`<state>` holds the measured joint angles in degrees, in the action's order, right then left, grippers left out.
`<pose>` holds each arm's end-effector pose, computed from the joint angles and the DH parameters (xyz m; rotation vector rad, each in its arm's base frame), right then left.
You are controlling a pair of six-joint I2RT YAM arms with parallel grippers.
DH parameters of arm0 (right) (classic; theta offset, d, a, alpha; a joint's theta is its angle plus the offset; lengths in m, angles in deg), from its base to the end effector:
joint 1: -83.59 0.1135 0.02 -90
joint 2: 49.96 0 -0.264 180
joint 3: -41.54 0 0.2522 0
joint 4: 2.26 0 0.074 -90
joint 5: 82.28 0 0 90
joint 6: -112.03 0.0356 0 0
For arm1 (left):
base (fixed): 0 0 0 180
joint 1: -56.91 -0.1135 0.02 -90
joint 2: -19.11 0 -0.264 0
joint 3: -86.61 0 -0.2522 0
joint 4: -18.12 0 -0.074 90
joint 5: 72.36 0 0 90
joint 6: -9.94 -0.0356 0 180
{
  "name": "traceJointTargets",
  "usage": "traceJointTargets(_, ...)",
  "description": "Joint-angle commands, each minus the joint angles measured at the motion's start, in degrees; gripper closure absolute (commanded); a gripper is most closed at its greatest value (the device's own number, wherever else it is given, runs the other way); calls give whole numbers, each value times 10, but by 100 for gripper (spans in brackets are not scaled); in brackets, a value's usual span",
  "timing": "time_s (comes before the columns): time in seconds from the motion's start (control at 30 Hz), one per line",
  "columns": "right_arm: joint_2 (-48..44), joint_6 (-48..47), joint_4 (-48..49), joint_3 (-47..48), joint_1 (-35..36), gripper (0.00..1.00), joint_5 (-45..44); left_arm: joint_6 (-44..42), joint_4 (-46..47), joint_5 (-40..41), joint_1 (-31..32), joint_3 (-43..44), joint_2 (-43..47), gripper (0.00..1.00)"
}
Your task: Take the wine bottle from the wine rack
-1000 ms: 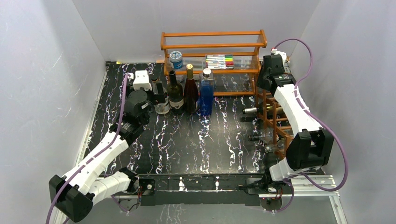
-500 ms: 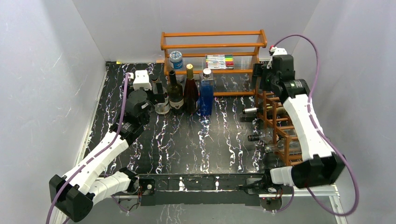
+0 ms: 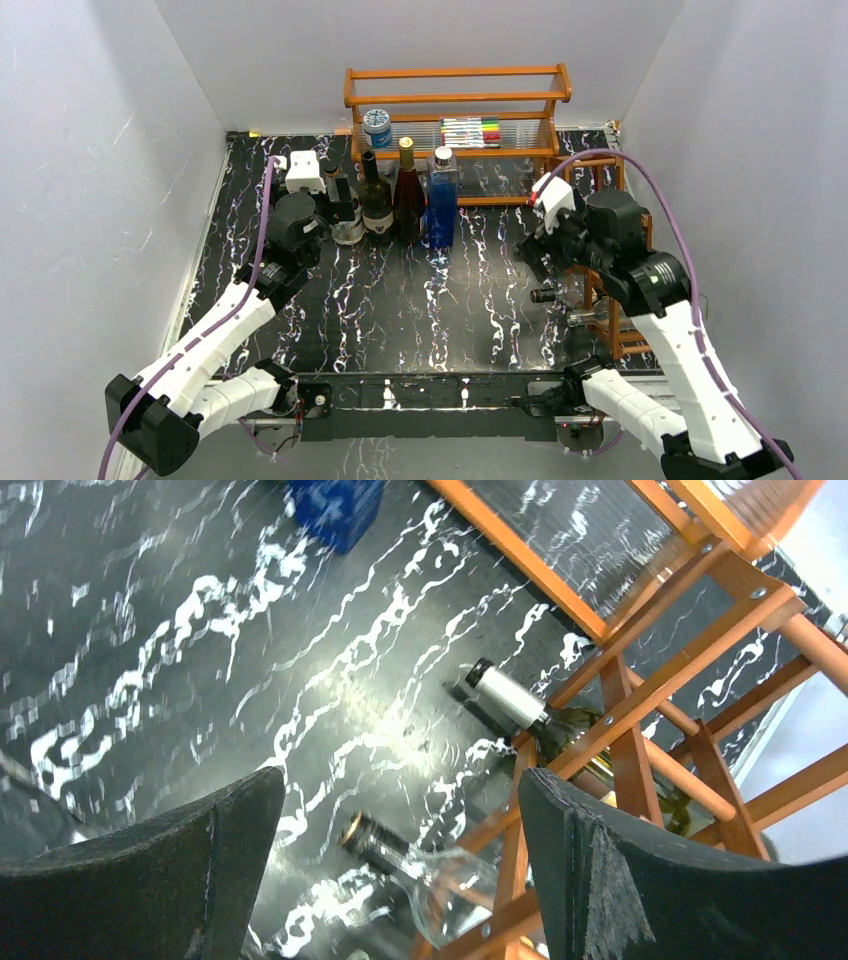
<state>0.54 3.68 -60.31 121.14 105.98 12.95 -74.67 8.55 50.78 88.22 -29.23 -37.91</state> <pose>0.1543 0.0671 0.3869 -0.7750 1.9266 0.1379 0.2068 -0.1030 0.3619 -0.0829 1.6042 -0.0299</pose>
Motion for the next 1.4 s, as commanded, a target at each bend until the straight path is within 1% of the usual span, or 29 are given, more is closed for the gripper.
traceJointTargets(0.0, -49, -119, -109, 22, 30, 2, 18, 9, -4, -4, -2, 22, 2, 2)
traceJointTargets(0.03, -53, -135, -133, 23, 33, 2, 13, 11, -9, -5, -2, 25, 4, 2)
traceJointTargets(0.07, -57, -156, -176, 23, 40, 2, 9, 13, -9, -9, -2, 24, 9, 2)
traceJointTargets(0.17, -76, -216, -250, 4, 52, 2, -20, 15, 10, -16, -2, 9, 16, 2)
traceJointTargets(0.2, -79, -261, -295, -18, 79, 2, -43, 21, -5, -18, -2, 21, 2, 2)
traceJointTargets(0.3, -65, -310, -324, -43, 98, 8, -64, 23, -11, -21, -2, 24, -8, 2)
traceJointTargets(0.37, -54, -341, -341, -65, 113, 10, -98, 22, -10, -18, -3, 24, -9, 2)
traceJointTargets(0.47, -42, -361, -342, -86, 128, 13, -136, 19, -9, -14, -2, 23, -7, 2)
traceJointTargets(0.57, -38, -378, -342, -112, 129, 20, -159, 18, -7, -13, -2, 22, -5, 2)
traceJointTargets(0.7, -47, -393, -339, -149, 129, 24, -184, 20, -8, -18, -2, 22, -6, 2)
traceJointTargets(0.87, -51, -407, -312, -186, 129, 24, -239, 23, -9, -21, -2, 24, -8, 2)
traceJointTargets(0.97, -55, -422, -272, -207, 129, 23, -268, 23, -11, -20, -2, 25, -2, 2)
traceJointTargets(1.23, -55, -470, -216, -230, 129, 22, -271, 22, -8, -16, -2, 24, 1, 2)
traceJointTargets(1.37, -53, -479, -213, -234, 129, 25, -272, 19, -6, -14, -2, 22, 4, 2)
